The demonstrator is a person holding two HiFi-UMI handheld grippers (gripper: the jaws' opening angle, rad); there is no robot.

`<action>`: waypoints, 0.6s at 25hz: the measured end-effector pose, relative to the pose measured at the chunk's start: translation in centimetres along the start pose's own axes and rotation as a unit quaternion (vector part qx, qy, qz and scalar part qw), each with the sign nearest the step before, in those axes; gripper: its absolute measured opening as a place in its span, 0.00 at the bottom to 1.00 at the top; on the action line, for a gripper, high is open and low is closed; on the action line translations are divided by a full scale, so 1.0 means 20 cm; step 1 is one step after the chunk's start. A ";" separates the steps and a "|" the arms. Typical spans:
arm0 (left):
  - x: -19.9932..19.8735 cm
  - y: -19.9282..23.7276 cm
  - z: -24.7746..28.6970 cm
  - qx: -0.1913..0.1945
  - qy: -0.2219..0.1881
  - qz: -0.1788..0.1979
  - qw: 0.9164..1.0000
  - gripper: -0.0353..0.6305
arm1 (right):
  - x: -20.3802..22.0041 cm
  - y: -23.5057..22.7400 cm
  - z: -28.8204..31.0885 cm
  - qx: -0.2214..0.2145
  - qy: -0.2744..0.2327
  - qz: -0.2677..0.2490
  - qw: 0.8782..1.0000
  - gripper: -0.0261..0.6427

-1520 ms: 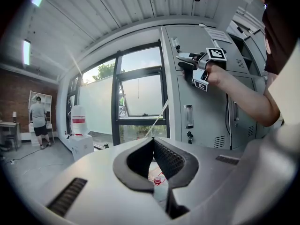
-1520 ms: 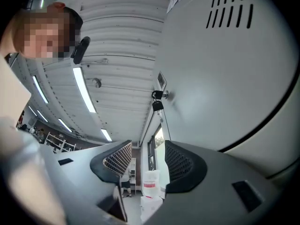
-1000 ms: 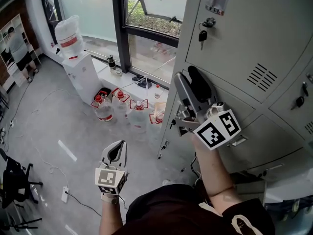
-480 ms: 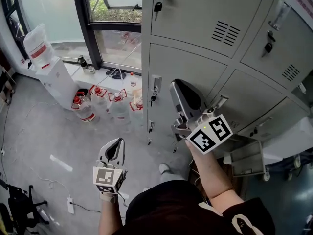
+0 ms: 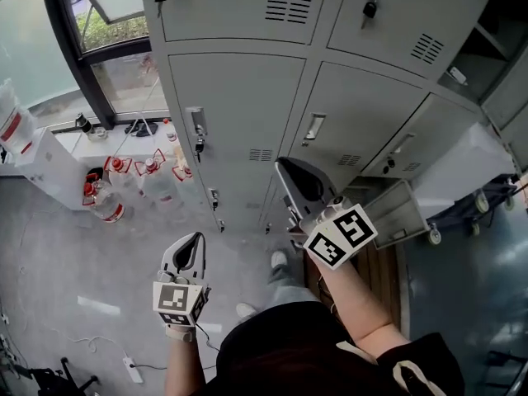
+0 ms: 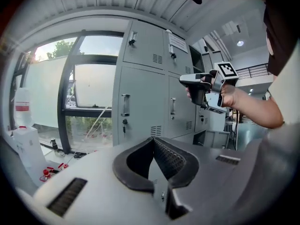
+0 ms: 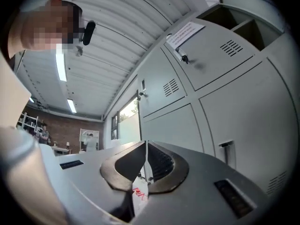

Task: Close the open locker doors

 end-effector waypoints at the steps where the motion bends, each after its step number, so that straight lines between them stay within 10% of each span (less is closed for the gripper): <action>1: 0.00 -0.02 0.04 0.010 0.000 0.001 1.000 0.08 | 0.01 -0.04 -0.04 0.014 0.005 -0.010 1.000 0.10; 15: -0.20 -0.45 0.75 0.129 0.008 0.035 0.991 0.08 | -0.05 -0.80 -0.55 0.155 0.009 -0.007 0.988 0.10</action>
Point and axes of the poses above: the fingertips, and each gripper's own axes: z forward along the fingers, y to its left, x out of its underside, the point moved 6 cm from there along -z, backward along the fingers, and after that the axes turned 10 degrees about x, right-handed, at the moved point
